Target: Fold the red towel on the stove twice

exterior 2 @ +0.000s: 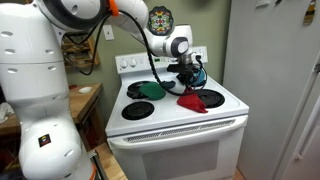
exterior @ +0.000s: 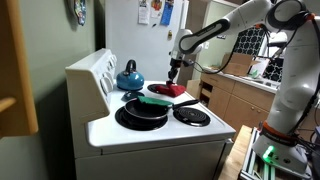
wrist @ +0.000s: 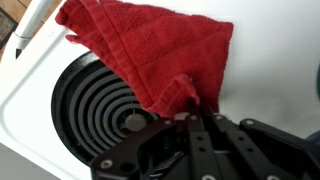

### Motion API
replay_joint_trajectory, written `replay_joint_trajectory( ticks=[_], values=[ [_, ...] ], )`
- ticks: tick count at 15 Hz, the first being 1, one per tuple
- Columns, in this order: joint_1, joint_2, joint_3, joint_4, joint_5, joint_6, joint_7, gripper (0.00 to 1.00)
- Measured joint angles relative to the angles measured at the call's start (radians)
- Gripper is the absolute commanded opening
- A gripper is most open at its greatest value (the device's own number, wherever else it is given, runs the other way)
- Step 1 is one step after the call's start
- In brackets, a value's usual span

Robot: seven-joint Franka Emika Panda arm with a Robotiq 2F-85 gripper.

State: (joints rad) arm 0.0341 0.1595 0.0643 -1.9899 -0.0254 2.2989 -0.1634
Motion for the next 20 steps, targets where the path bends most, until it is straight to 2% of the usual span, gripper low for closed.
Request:
replay_joint_trajectory(
  ticks=[2, 4, 13, 14, 20],
  values=[
    [0.002, 0.019, 0.002, 0.013, 0.0, 0.011, -0.022, 0.02],
    [0.002, 0.036, 0.003, 0.027, 0.0, 0.016, -0.033, 0.31],
    [0.002, 0.067, 0.008, 0.052, 0.005, 0.082, -0.06, 0.97],
    [0.002, 0.067, 0.01, 0.052, 0.007, 0.089, -0.061, 1.0],
    [0.002, 0.061, 0.02, 0.049, 0.05, 0.17, -0.078, 1.0]
  ],
)
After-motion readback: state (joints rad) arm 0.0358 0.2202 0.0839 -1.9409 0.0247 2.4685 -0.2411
